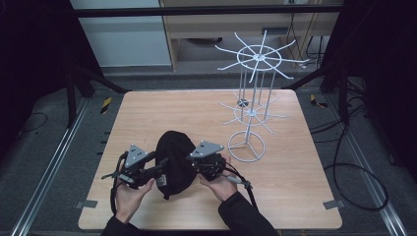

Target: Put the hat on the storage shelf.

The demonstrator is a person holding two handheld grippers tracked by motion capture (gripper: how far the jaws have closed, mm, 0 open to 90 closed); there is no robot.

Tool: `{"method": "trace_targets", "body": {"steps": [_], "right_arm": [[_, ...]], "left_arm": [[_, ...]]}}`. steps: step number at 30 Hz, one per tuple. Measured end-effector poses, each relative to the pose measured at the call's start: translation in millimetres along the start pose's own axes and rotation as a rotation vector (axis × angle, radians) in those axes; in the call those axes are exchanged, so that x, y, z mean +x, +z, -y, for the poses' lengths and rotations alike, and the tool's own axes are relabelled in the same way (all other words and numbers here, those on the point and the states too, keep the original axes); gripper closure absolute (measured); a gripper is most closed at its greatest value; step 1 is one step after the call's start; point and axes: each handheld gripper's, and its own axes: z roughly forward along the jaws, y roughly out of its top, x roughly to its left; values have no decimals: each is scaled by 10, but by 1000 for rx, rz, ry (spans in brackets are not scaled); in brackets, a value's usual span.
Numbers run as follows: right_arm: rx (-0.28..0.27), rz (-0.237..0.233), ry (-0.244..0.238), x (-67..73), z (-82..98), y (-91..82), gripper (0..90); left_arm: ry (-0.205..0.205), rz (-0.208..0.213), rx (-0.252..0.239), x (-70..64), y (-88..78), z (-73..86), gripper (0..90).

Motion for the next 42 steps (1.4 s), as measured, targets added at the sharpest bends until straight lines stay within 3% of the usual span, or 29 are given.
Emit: {"method": "trace_targets", "body": {"steps": [3,7,8,10,15,19,23,27,28,32,34,42], "right_arm": [[-6,7,21,-39,41,9,900],[-25,18,44,-99,102,8,892],[-34,31,71,-151,158,29,785],[-28,26,83,-175,178,43,770],[-29,-23,135,-248,238,143,623],[-22,-53,157,-274,273,246,580],[4,-93,159,-279,324,337,577],[-5,-120,163,-293,365,354,588],[-33,-131,183,-306,408,347,601],[-10,-168,213,-343,442,374,665],[-6,-161,213,-338,438,372,751],[-40,-127,186,-297,336,243,758]], "left_arm": [[-8,-10,27,40,55,38,487],[-24,-15,25,94,47,48,489],[-27,-21,23,133,24,50,489],[-28,-27,20,145,20,53,490],[-39,-26,17,195,7,65,496],[-38,-24,19,201,3,66,502],[-40,-22,18,210,9,71,508],[-45,-24,17,225,13,76,514],[-47,-26,16,234,12,79,516],[-52,-30,14,239,23,85,519],[-57,-31,12,254,14,86,525],[-87,-17,-16,305,-44,79,517]]}}
